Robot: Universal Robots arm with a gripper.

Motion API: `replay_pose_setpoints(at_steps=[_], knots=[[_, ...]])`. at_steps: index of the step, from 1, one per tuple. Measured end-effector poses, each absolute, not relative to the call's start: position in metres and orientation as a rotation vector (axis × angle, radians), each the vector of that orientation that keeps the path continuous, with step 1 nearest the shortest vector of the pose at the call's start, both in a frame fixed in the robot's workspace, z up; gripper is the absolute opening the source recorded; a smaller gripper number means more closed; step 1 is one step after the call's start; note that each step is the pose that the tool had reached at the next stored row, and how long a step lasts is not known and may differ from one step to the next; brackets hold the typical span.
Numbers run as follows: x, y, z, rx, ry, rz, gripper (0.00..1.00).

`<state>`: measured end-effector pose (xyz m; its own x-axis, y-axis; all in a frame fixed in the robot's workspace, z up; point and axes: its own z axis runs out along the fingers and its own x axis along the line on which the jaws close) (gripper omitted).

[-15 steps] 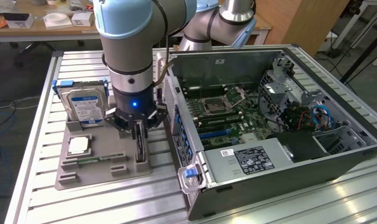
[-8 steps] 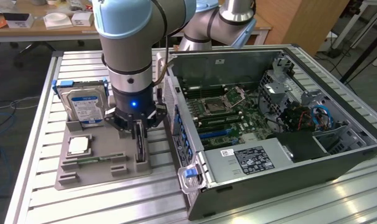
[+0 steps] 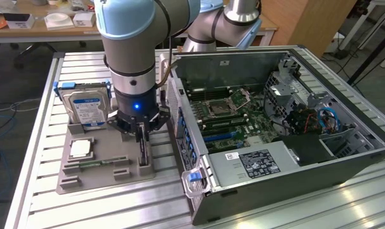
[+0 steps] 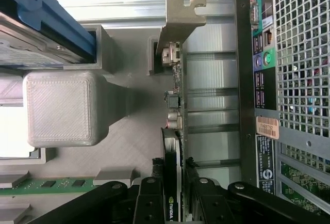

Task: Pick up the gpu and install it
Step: 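Pick up the gpu and move the gpu toward the slot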

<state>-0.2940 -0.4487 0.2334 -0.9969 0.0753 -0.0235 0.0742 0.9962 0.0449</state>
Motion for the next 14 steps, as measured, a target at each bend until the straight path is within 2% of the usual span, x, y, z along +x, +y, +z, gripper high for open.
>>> replay_pose_setpoints(at_steps=[14], knots=[[-0.2939, -0.4487, 0.2328, 0.117, 3.113, 0.069, 0.26]])
